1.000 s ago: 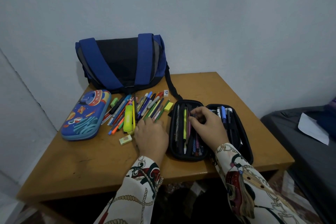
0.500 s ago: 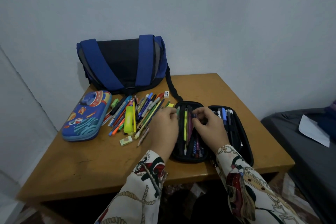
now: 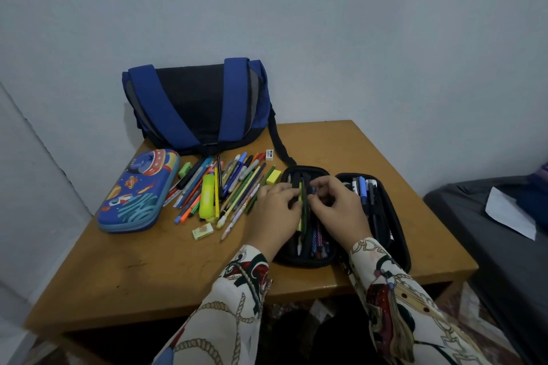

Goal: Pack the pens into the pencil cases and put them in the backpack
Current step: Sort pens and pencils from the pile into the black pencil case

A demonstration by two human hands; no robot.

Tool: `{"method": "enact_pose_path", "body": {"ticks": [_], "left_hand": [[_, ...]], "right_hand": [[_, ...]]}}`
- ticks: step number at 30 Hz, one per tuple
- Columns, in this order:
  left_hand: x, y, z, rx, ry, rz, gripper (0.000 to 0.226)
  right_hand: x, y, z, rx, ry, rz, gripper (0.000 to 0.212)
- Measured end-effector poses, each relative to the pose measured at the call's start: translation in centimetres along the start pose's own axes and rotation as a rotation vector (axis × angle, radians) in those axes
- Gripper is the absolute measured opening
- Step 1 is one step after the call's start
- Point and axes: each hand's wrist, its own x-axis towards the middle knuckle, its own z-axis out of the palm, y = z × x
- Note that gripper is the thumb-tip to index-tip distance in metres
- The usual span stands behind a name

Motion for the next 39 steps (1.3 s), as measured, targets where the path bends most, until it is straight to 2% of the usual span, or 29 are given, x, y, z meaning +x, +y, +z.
{"method": "enact_pose_path", "body": {"ticks": [4, 9, 13, 18, 21, 25, 27, 31, 36, 39], "left_hand": [[-0.5, -1.0, -0.2, -0.230, -0.035, -0.012, 0.031], [-0.7, -1.3, -0.1, -0.220, -0.058, 0.025, 0.040], [-0.6, -1.4, -0.1, -0.264, -0.064, 0.022, 0.042], [-0.5, -1.8, 0.2, -0.331, -0.030, -0.001, 0.045], [-0.5, -1.7, 0.1, -0.360, -0.012, -0.001, 0.039], [-0.7, -1.5, -0.4, -0.273, -0.101, 0.109, 0.031], [-0.6, -1.5, -0.5, -0.241, -0.144, 0.114, 0.027], [-0.4, -1.6, -0.2, -0.242, -0.150, 0.084, 0.022], [-0.1, -1.7, 0.1, -0.307, -0.108, 0.044, 0.032], [-0.1, -1.7, 0.1, -0.344, -0.097, 0.020, 0.030]], "right_hand": [[0.0, -0.1, 0.0, -0.057, -0.059, -0.004, 0.015], [0.2, 0.2, 0.2, -0.120, -0.088, -0.050, 0.023], [1.0, -0.1, 0.2, -0.224, -0.150, -0.054, 0.019], [2.2, -1.5, -0.8, -0.261, -0.234, 0.013, 0.022], [2.9, -1.2, -2.1, -0.144, -0.163, 0.096, 0.017], [2.9, 1.3, -5.3, -0.132, 0.098, 0.181, 0.020], [2.4, 3.0, -7.1, -0.117, 0.174, 0.294, 0.020], [1.1, 5.2, -8.3, 0.142, 0.158, 0.472, 0.007], [0.4, 5.3, -7.5, 0.218, 0.199, 0.421, 0.012], [0.7, 5.3, -7.0, 0.239, 0.204, 0.423, 0.012]]}}
